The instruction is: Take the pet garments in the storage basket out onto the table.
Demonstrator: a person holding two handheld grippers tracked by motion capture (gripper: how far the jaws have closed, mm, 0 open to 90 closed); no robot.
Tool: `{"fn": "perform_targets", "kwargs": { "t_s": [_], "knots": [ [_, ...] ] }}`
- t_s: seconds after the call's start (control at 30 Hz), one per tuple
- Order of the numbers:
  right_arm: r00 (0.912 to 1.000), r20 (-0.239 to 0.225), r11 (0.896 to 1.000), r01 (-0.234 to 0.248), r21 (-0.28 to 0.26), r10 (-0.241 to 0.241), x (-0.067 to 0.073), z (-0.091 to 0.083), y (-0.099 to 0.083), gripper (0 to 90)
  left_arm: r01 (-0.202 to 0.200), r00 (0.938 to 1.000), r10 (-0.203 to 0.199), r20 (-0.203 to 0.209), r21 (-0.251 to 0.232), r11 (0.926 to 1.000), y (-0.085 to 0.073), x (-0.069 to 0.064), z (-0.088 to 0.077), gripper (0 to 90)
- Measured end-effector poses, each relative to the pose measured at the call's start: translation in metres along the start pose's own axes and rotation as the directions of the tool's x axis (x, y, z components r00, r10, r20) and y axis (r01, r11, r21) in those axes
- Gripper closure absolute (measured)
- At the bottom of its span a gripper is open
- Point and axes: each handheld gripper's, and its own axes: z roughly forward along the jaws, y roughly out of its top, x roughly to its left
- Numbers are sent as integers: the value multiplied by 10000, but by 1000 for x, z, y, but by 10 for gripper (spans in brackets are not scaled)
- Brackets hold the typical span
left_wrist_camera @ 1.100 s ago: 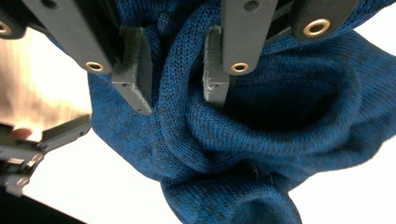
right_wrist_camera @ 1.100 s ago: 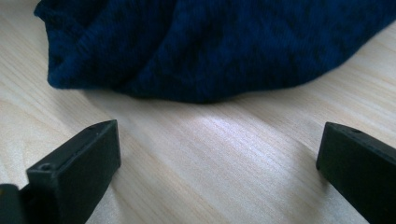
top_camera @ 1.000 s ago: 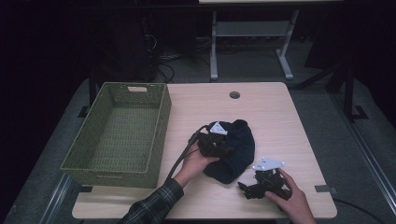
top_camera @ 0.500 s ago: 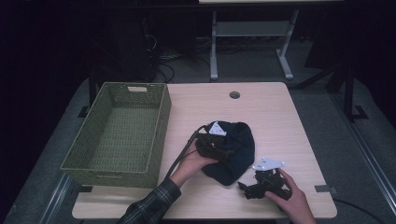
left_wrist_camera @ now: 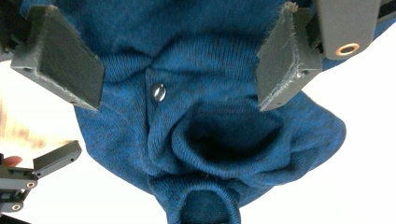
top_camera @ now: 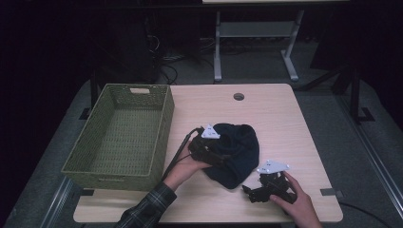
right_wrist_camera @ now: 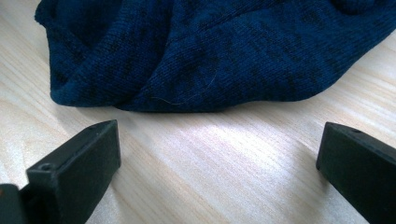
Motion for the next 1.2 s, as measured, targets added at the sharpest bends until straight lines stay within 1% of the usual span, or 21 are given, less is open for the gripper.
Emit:
{"fn": "perform_targets", "kwargs": {
  "t_s": [0.03, 0.07, 0.1, 0.2, 0.27, 0.4, 0.43, 0.57, 0.67, 0.77, 0.93, 0.97, 1.07, 1.2],
  "knots": [
    [10000, -12, 10000, -9, -5, 9, 0, 0, 0, 0, 75, 10000, -75, -43, -47, 10000, -2, -1, -2, 152],
    [10000, -15, 10000, -6, 1, 6, 0, 0, 0, 0, 56, 9999, -56, -97, -46, 10000, -4, -1, -5, 152],
    [10000, -12, 10000, 1, 2, -1, 0, 0, 0, 0, 150, 9998, -151, -138, -71, 9999, -7, -1, -7, 152],
    [10000, -10, 10000, 0, -1, 0, 0, 0, 0, 0, 255, 9995, -257, -185, -101, 9996, -15, -1, -13, 152],
    [10000, -7, 10000, 11, -5, -11, 0, 0, 0, 0, 224, 9990, -227, -388, -73, 9997, -21, -1, -17, 152],
    [10000, -11, 10000, 8, 0, -8, 0, 0, 0, 0, 366, 9975, -372, -607, -109, 9993, -28, -2, -23, 152],
    [10000, -9, 10000, 11, 2, -11, 0, 0, 0, 0, 424, 9971, -435, -627, -190, 9989, -30, -3, -25, 152],
    [10000, -9, 10000, 11, 2, -11, 0, 0, 0, 0, 438, 9965, -450, -710, -186, 9989, -37, -7, -32, 152],
    [10000, -13, 10000, 4, 6, -4, 0, 0, 0, 0, 564, 9956, -576, -742, -189, 9982, -43, -10, -36, 152],
    [10000, -12, 10000, 3, 3, -3, 0, 0, 0, 0, 552, 9954, -553, -779, -37, 9985, -49, -12, -39, 151],
    [10000, -11, 10000, 2, 7, -2, 0, 0, 0, 0, 632, 9939, -622, -906, 86, 9980, -60, -16, -42, 151],
    [10000, -12, 10000, 3, 8, -3, 0, 0, 0, 0, 710, 9934, -694, -911, 146, 9974, -62, -17, -42, 151],
    [10000, -11, 10000, 4, 8, -4, 0, 0, 0, 0, 761, 9935, -716, -883, 485, 9959, -71, -19, -42, 150],
    [10000, -12, 10000, 7, 8, -7, 0, 0, 0, 0, 757, 9911, -653, -1160, 876, 9933, -78, -23, -40, 135]
  ]
}}
